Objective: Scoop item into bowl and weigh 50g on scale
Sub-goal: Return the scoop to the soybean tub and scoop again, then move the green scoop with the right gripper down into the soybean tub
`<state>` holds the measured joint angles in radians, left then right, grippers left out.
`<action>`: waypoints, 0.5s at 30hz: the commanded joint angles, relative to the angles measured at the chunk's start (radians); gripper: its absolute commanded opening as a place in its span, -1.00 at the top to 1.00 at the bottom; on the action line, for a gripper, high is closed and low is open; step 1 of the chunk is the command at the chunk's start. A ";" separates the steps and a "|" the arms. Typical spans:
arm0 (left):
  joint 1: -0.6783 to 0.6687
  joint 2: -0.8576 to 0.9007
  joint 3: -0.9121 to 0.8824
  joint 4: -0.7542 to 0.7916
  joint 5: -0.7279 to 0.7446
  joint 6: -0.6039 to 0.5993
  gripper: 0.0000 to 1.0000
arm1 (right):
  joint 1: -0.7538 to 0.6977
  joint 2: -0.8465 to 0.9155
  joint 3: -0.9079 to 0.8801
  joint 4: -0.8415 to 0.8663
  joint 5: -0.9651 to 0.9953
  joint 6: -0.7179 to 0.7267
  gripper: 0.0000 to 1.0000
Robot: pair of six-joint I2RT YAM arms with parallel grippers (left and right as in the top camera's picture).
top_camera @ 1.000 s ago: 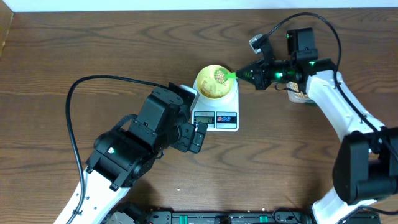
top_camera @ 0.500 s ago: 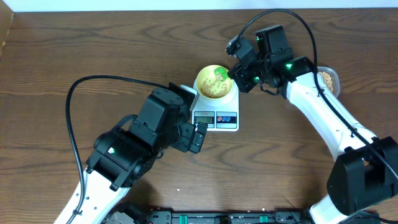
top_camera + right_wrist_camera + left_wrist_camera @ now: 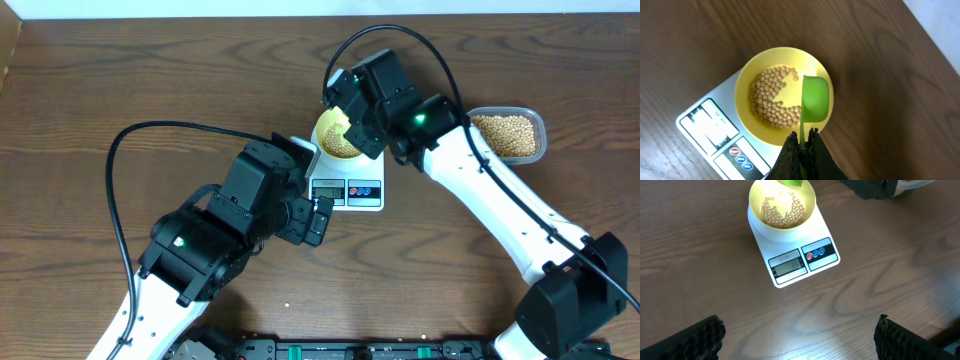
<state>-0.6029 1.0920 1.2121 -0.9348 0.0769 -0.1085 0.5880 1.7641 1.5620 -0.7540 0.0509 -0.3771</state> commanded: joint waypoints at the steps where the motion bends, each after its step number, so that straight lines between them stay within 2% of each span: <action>1: 0.003 -0.007 0.021 0.000 0.002 -0.005 -0.96 | 0.016 -0.027 0.029 -0.003 0.052 -0.003 0.98; 10: 0.003 -0.007 0.021 0.000 0.002 -0.005 -0.96 | 0.003 -0.084 0.111 -0.023 0.057 0.179 0.98; 15: 0.003 -0.007 0.021 0.000 0.002 -0.005 -0.96 | -0.087 -0.168 0.163 -0.111 0.260 0.340 0.98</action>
<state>-0.6029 1.0920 1.2121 -0.9348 0.0765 -0.1085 0.5613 1.6756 1.6855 -0.8345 0.1490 -0.1719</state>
